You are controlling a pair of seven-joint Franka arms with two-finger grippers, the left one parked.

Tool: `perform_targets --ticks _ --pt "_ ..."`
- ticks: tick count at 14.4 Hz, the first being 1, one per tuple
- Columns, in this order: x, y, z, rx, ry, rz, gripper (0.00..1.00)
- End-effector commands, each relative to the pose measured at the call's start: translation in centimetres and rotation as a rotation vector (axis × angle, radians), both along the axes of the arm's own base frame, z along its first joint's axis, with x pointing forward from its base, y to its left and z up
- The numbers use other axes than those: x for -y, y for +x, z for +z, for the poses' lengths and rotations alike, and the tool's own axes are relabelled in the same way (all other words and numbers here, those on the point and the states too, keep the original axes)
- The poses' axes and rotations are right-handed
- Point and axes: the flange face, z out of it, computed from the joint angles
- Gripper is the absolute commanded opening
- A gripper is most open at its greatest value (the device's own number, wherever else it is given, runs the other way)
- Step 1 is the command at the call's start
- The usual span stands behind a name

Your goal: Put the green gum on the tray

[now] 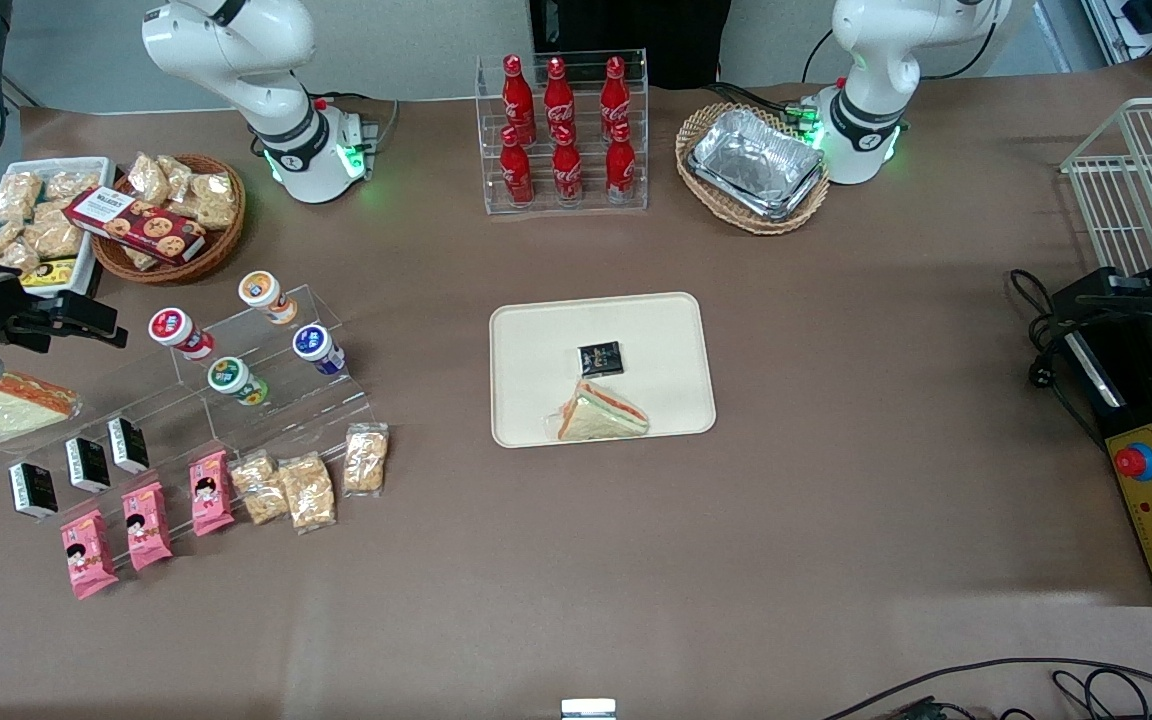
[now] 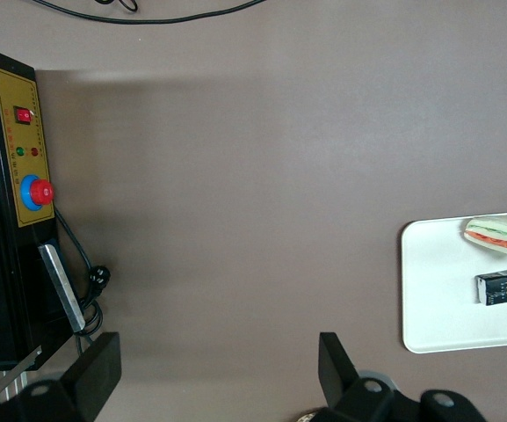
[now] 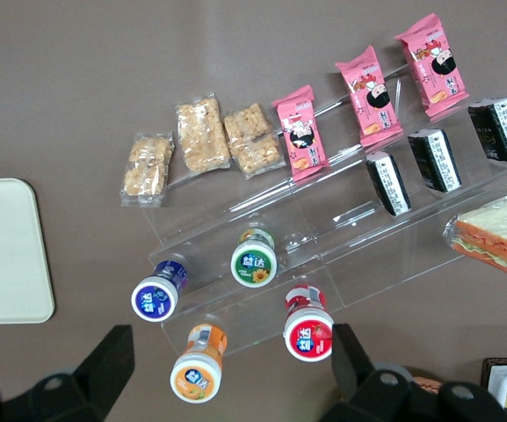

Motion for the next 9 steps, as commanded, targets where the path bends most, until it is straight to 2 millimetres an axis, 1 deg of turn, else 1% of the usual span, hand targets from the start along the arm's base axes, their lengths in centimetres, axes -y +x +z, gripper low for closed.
perform_targets --ticks 1,5,8,9 --pt "0.0 -0.2 0.3 -0.016 -0.011 0.007 1.0" --pt "0.1 0.0 0.5 -0.007 -0.014 0.005 1.0" --pt "-0.8 0.0 0.1 -0.019 -0.067 0.038 1.0" --pt "-0.9 -0.2 0.3 -0.023 -0.076 0.045 1.0"
